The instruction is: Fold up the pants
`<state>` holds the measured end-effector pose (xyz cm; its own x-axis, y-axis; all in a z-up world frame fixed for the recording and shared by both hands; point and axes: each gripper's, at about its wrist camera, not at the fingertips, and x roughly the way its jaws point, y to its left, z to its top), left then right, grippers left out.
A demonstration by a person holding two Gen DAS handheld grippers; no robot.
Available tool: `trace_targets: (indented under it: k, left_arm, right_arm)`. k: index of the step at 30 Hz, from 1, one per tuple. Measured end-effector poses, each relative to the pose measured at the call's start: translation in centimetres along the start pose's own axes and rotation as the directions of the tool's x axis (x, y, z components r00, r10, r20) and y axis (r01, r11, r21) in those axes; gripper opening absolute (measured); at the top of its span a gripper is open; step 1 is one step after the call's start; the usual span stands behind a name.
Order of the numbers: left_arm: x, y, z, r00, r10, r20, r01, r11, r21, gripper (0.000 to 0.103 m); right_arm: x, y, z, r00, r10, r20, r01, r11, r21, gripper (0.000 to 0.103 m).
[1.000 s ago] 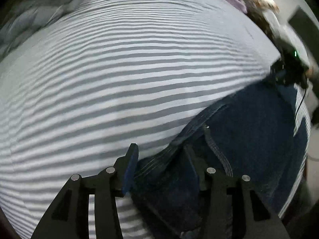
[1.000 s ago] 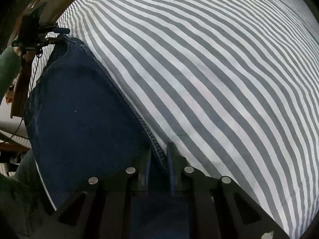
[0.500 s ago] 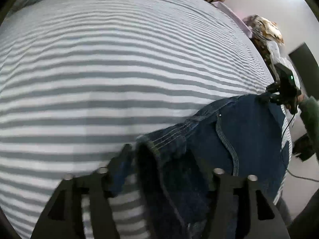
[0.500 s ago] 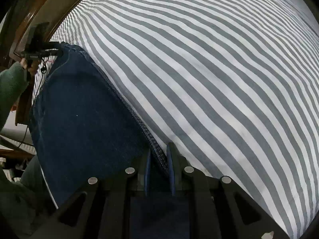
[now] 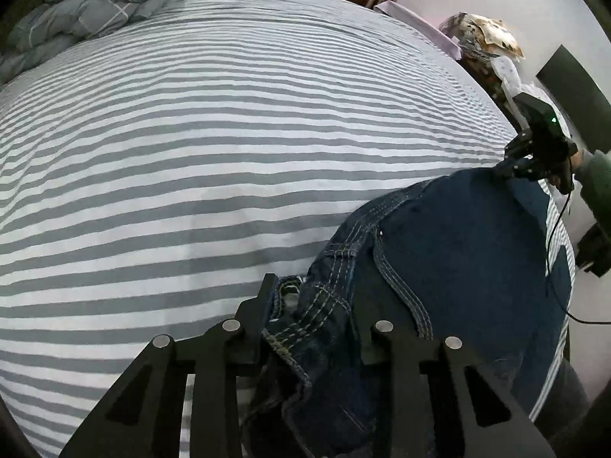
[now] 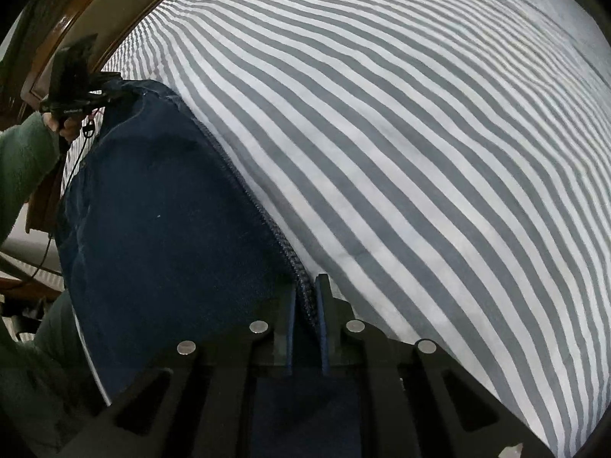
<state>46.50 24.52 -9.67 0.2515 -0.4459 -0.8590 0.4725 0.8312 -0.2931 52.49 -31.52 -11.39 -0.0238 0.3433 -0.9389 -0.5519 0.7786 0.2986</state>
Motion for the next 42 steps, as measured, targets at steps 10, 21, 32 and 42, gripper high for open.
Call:
trace_targets:
  k: [10, 21, 32, 42]
  left_arm:
    - [-3.8, -3.7, -1.1, 0.990, 0.080, 0.119, -0.083, 0.996, 0.023, 0.031]
    - [-14.1, -9.6, -9.1, 0.977, 0.083, 0.194, -0.095, 0.994, 0.052, 0.031]
    - [-15.8, -13.1, -21.6, 0.988, 0.125, 0.092, -0.129, 0.990, 0.047, 0.025]
    - [-11.8, -13.3, -26.4, 0.981, 0.190, -0.032, -0.186, 0.978, 0.092, 0.025]
  right_arm:
    - [-3.8, 3.6, -1.6, 0.984, -0.163, 0.076, 0.165, 0.986, -0.019, 0.008]
    - [-10.8, 13.0, -10.4, 0.949, -0.216, 0.228, 0.218, 0.976, 0.016, 0.007]
    - [-8.7, 24.8, -21.7, 0.952, -0.137, 0.275, 0.141, 0.990, 0.006, 0.007]
    - [3.4, 28.7, -27.1, 0.981, -0.157, 0.116, 0.153, 0.987, 0.041, 0.009]
